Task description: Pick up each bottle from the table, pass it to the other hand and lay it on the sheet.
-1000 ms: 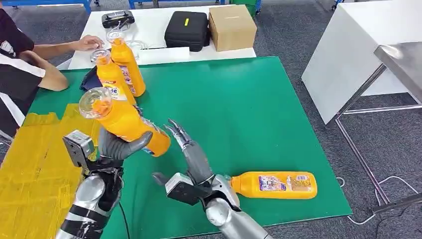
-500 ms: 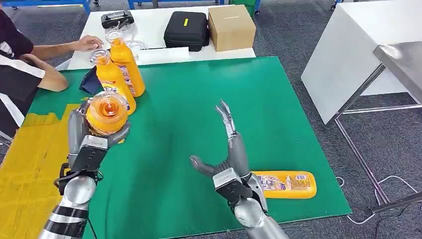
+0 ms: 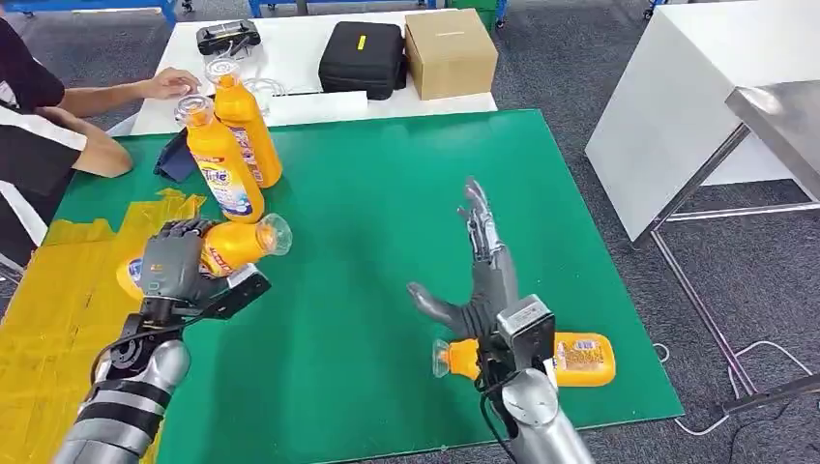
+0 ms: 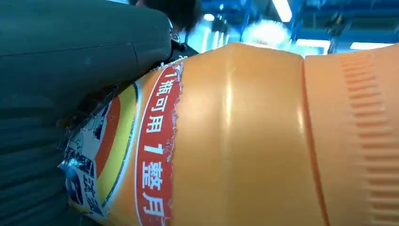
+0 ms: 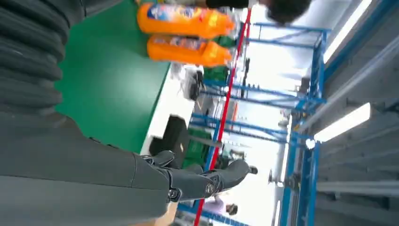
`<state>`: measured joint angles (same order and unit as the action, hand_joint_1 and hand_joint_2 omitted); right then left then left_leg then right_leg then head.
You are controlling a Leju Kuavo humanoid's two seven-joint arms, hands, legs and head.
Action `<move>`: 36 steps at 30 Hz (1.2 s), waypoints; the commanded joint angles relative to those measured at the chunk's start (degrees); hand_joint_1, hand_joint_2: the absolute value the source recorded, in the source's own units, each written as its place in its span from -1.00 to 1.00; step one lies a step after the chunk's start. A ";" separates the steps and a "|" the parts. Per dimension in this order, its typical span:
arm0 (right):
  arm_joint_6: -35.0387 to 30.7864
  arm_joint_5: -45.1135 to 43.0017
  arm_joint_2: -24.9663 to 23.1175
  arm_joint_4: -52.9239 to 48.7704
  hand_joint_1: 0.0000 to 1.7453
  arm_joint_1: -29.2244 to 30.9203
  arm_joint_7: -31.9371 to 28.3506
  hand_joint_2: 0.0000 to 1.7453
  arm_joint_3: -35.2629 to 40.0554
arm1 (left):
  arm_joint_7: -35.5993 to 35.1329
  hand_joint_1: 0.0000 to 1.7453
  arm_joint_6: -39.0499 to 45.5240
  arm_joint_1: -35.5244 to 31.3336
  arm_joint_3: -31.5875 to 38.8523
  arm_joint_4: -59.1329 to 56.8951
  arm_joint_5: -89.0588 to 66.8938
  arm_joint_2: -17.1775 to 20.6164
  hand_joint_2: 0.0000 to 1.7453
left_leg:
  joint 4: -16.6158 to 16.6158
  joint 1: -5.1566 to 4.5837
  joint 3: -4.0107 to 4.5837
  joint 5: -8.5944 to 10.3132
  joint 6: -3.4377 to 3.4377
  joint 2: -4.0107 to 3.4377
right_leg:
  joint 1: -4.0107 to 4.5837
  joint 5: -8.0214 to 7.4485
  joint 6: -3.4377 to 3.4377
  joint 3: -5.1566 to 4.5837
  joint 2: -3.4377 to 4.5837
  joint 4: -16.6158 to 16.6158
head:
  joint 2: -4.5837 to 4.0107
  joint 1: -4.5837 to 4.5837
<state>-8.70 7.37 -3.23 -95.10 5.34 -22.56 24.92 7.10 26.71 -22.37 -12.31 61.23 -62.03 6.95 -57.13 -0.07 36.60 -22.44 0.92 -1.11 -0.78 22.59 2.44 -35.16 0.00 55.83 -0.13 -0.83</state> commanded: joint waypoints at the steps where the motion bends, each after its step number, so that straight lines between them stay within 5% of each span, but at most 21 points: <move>1: 2.08 -1.46 2.77 -0.02 -1.00 2.01 0.30 1.00 -1.13 | -0.48 1.00 2.09 -6.37 0.58 -20.03 -3.66 0.64 1.00 | 0.03 0.02 -0.23 -0.07 -0.04 0.12 | 0.01 0.08 -0.06 0.24 -0.06 -0.03 | 0.00 0.00; 9: 1.98 -1.54 2.76 0.81 -1.00 2.30 0.40 1.00 -0.46 | -5.59 1.00 7.34 -8.37 0.45 -29.34 -11.05 1.63 1.00 | -0.01 0.06 -0.24 -0.11 -0.07 0.05 | 0.05 0.09 -0.09 0.25 0.02 -0.01 | 0.00 0.00; 13: 1.74 -1.80 2.97 1.61 -1.00 2.03 0.60 1.00 0.09 | -13.95 1.00 12.10 -10.01 3.00 -33.09 -17.22 2.90 1.00 | -0.05 0.12 -0.29 -0.15 -0.09 0.14 | 0.11 0.15 -0.11 0.35 -0.07 0.00 | 0.00 0.00; 19: 1.65 -1.91 3.01 1.86 -1.00 2.16 0.60 1.00 0.19 | -13.98 1.00 12.21 -10.25 4.23 -33.91 -16.96 2.83 1.00 | -0.02 0.08 -0.25 -0.12 -0.08 0.05 | 0.06 0.10 -0.09 0.28 0.02 0.01 | 0.00 0.00; 20: 1.63 -1.93 2.99 1.89 -1.00 2.15 0.60 1.00 0.20 | -14.06 0.78 11.63 -10.42 4.56 -34.29 -16.76 2.76 1.00 | -0.02 0.09 -0.27 -0.12 -0.09 0.07 | 0.08 0.11 -0.10 0.31 0.01 -0.01 | 0.00 0.00; 21: 1.50 -1.96 2.85 1.94 -1.00 2.09 0.65 1.00 0.17 | -14.76 -0.96 9.89 -10.96 4.89 -35.36 -17.11 2.77 1.00 | -0.03 0.09 -0.21 -0.10 -0.08 0.09 | 0.08 0.10 -0.09 0.26 -0.03 0.00 | 0.00 0.02; 36: -1.17 0.13 2.01 2.55 -1.00 1.84 1.32 1.00 -0.42 | -9.29 -1.00 5.79 -11.34 10.53 -35.07 -11.03 0.58 1.00 | -0.05 0.10 -0.34 -0.17 -0.10 0.16 | 0.09 0.18 -0.11 0.40 -0.08 0.01 | 0.00 0.00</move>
<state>-9.35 7.32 -1.38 -95.76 5.70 -21.49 24.22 -3.02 34.75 -31.18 -5.00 29.88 -74.33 9.35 -57.13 -0.07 36.61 -22.41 0.91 -1.10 -0.78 22.59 2.44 -35.15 -0.01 55.84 -0.13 -0.83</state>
